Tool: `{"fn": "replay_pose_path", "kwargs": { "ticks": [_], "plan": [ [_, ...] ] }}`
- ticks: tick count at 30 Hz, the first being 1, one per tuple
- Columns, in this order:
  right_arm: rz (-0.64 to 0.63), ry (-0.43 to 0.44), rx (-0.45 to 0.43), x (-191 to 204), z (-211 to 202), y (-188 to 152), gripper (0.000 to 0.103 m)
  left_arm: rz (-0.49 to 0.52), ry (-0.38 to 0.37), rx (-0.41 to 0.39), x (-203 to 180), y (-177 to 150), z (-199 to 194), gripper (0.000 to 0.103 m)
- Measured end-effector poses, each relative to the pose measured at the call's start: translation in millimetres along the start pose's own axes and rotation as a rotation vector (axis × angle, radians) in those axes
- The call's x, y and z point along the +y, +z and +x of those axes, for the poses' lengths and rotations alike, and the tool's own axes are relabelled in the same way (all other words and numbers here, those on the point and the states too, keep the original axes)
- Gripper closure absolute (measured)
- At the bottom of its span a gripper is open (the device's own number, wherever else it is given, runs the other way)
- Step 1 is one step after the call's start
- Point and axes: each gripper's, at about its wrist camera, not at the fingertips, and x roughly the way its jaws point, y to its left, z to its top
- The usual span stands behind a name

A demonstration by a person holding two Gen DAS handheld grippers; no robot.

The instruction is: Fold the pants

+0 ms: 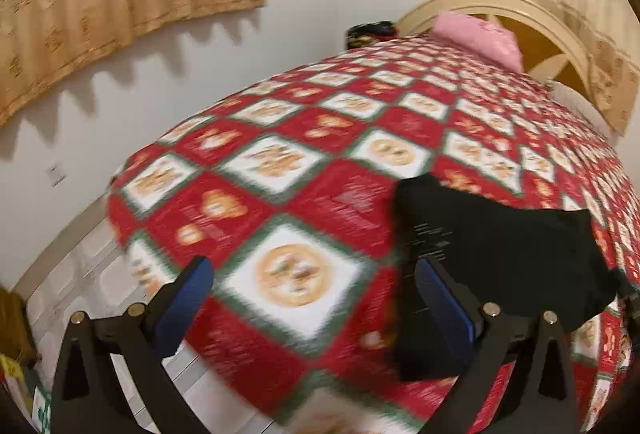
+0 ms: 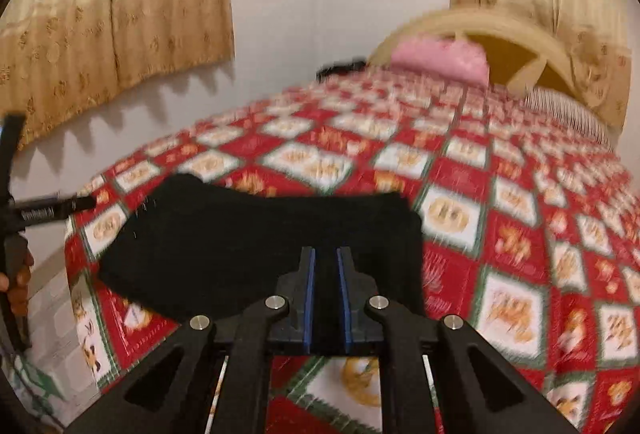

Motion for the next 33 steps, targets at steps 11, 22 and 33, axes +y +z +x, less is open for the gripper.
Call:
{"fn": "replay_pose_path", "kwargs": {
  "ticks": [11, 22, 33],
  "plan": [
    [0.163, 0.092, 0.139, -39.0, 33.0, -23.8, 0.095, -0.057, 0.119, 0.154, -19.4, 11.8, 88.9, 0.000],
    [0.226, 0.142, 0.050, -47.6, 11.6, -28.5, 0.092, -0.144, 0.186, 0.119, 14.5, -46.9, 34.9, 0.000],
    [0.404, 0.049, -0.147, -43.0, -86.1, -70.2, 0.092, -0.050, 0.031, -0.045, -29.7, -44.3, -14.5, 0.000]
  ]
}}
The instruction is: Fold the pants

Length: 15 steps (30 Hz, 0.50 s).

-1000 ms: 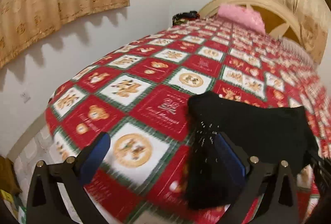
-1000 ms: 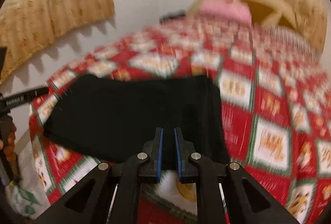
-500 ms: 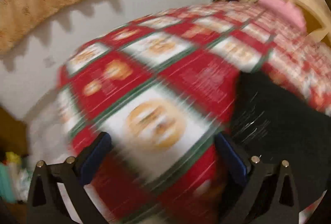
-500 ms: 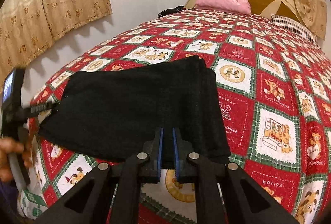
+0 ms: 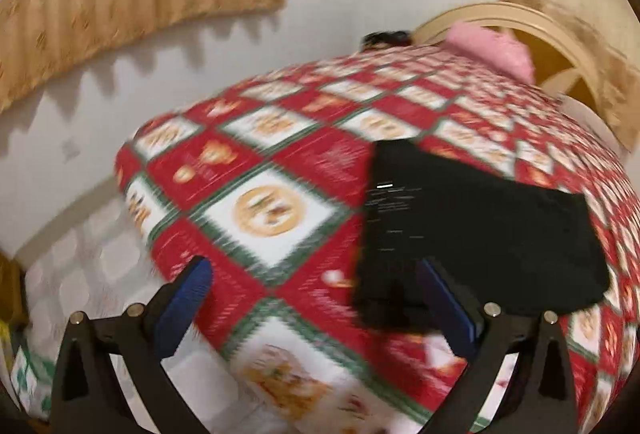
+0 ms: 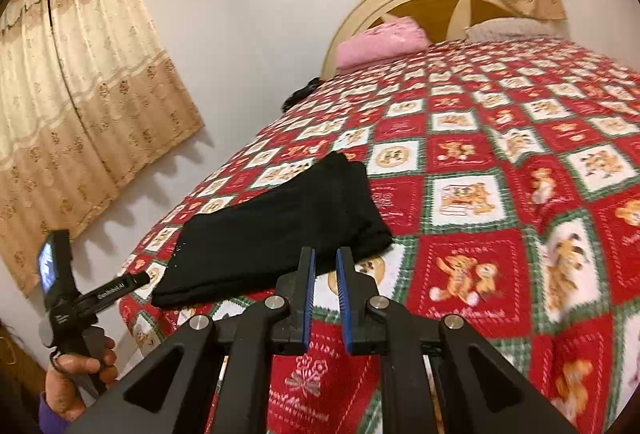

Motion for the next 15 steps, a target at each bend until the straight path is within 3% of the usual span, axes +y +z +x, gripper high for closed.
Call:
{"fn": "replay_pose_path", "kwargs": {
  "ticks": [3, 4, 6, 7, 8, 11, 15],
  "plan": [
    [-0.066, -0.015, -0.011, 21.6, -4.2, 11.3, 0.090, 0.089, -0.097, -0.030, -26.3, 0.6, -20.3, 0.000],
    [-0.092, -0.014, -0.022, 30.0, -6.4, 16.5, 0.084, 0.126, -0.111, -0.059, -38.2, 1.3, -32.1, 0.000],
    [-0.124, -0.014, -0.061, 42.3, -15.5, 25.5, 0.057, 0.174, -0.109, -0.110, -52.2, 6.5, -49.5, 0.000],
    [-0.133, -0.017, -0.091, 47.7, -21.3, 31.4, 0.036, 0.186, -0.107, -0.130, -55.9, 8.0, -56.3, 0.000],
    [-0.138, -0.021, -0.120, 51.3, -27.9, 34.5, 0.029, 0.194, -0.105, -0.149, -59.7, 9.6, -63.4, 0.000],
    [-0.163, -0.013, -0.214, 64.6, -46.7, 44.7, 0.029, 0.198, -0.129, -0.178, -66.2, 16.2, -75.8, 0.000],
    [-0.189, -0.037, -0.233, 78.1, -56.4, 49.3, 0.029, 0.202, -0.144, -0.148, -71.0, 23.0, -76.9, 0.000]
  ]
}}
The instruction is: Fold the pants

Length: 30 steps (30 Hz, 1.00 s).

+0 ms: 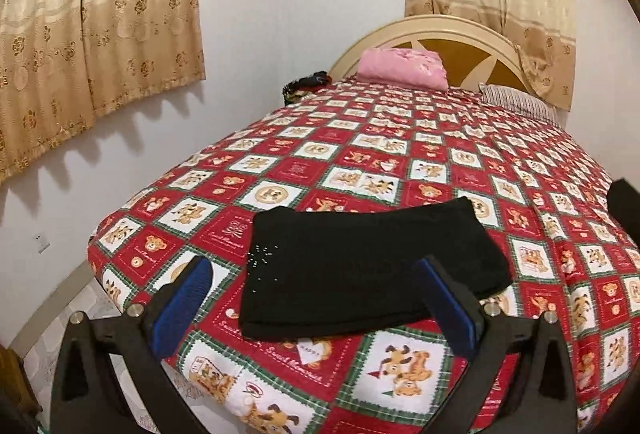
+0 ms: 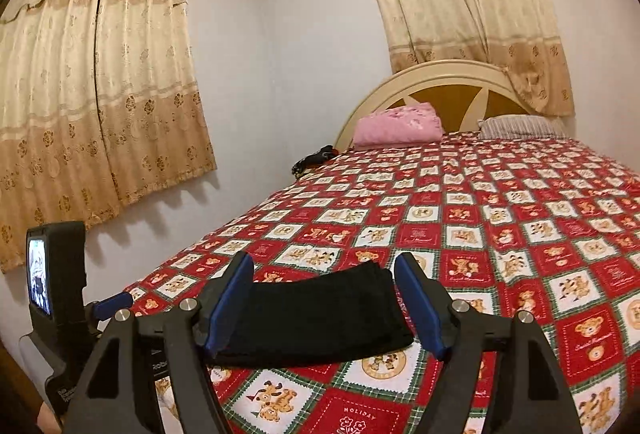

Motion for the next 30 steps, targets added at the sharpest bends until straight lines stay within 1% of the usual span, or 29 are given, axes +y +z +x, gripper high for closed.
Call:
{"fn": "replay_pose_path", "kwargs": {
  "ticks": [3, 8, 12, 16, 30],
  "plan": [
    [0.001, -0.004, 0.015, 1.9, -0.9, -1.1, 0.029, -0.005, 0.005, 0.003, -2.5, -0.7, -2.9, 0.000],
    [0.031, -0.045, 0.031, -6.0, -0.1, -4.6, 0.029, 0.010, 0.052, 0.002, -4.8, -2.9, -6.3, 0.000],
    [0.068, -0.044, 0.045, -12.2, 1.5, -7.3, 0.029, 0.029, 0.074, -0.004, -6.7, -3.5, -6.7, 0.000],
    [0.057, -0.045, 0.048, -9.5, 1.3, -9.3, 0.029, 0.049, 0.107, -0.008, -8.6, -3.2, -7.0, 0.000],
    [0.067, -0.049, 0.055, -11.1, 1.8, -10.9, 0.029, 0.049, 0.110, 0.003, -7.5, -4.7, -5.9, 0.000]
  ]
}}
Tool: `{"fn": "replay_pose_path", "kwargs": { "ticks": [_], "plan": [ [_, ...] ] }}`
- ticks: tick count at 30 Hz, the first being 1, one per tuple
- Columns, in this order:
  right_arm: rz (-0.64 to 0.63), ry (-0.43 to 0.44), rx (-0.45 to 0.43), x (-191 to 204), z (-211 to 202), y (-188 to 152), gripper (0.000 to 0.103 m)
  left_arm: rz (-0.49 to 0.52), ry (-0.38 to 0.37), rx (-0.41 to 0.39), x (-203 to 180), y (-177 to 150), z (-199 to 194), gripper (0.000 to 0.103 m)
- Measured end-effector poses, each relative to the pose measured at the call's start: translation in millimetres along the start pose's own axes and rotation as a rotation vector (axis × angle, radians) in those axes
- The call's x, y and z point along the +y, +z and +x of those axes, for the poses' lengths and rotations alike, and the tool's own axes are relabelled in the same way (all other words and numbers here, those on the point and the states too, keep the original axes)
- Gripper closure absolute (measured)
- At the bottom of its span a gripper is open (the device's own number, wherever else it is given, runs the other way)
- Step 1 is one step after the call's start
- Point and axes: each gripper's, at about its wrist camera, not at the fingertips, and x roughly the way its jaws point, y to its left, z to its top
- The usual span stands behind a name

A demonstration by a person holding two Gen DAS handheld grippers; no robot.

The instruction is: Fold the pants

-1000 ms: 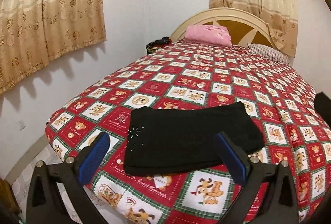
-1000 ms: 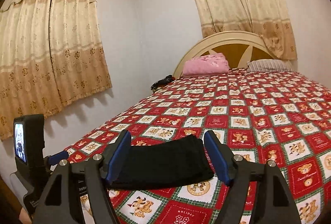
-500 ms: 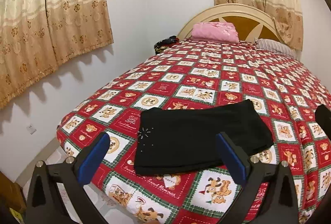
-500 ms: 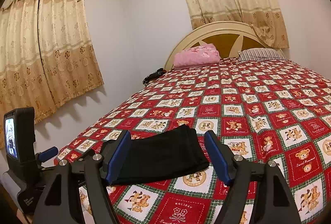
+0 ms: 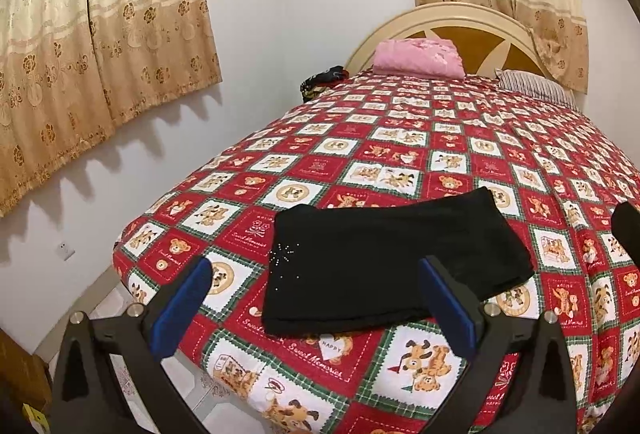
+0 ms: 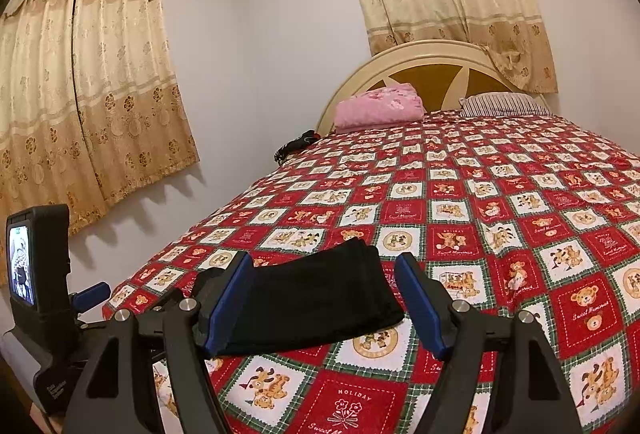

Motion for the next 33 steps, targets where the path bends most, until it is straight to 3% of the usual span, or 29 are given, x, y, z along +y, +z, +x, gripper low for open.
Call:
{"fn": "replay_pose_path", "kwargs": {
  "ticks": [19, 23, 26, 33],
  "plan": [
    [-0.008, -0.016, -0.006, -2.8, -1.9, -1.6, 0.029, 0.004, 0.004, -0.002, -3.8, -1.2, 1.5, 0.000],
    [-0.011, -0.021, -0.009, -2.5, -4.3, -2.2, 0.029, -0.009, -0.026, 0.008, -3.3, -0.7, 2.2, 0.000],
    [-0.012, -0.020, -0.010, -2.1, -4.7, -2.2, 0.029, -0.035, -0.113, 0.012, 0.5, 0.4, 2.5, 0.000],
    [-0.007, -0.025, -0.007, -3.3, -5.4, -2.7, 0.029, -0.040, -0.098, 0.023, 2.3, 1.5, 5.4, 0.000]
  ]
}}
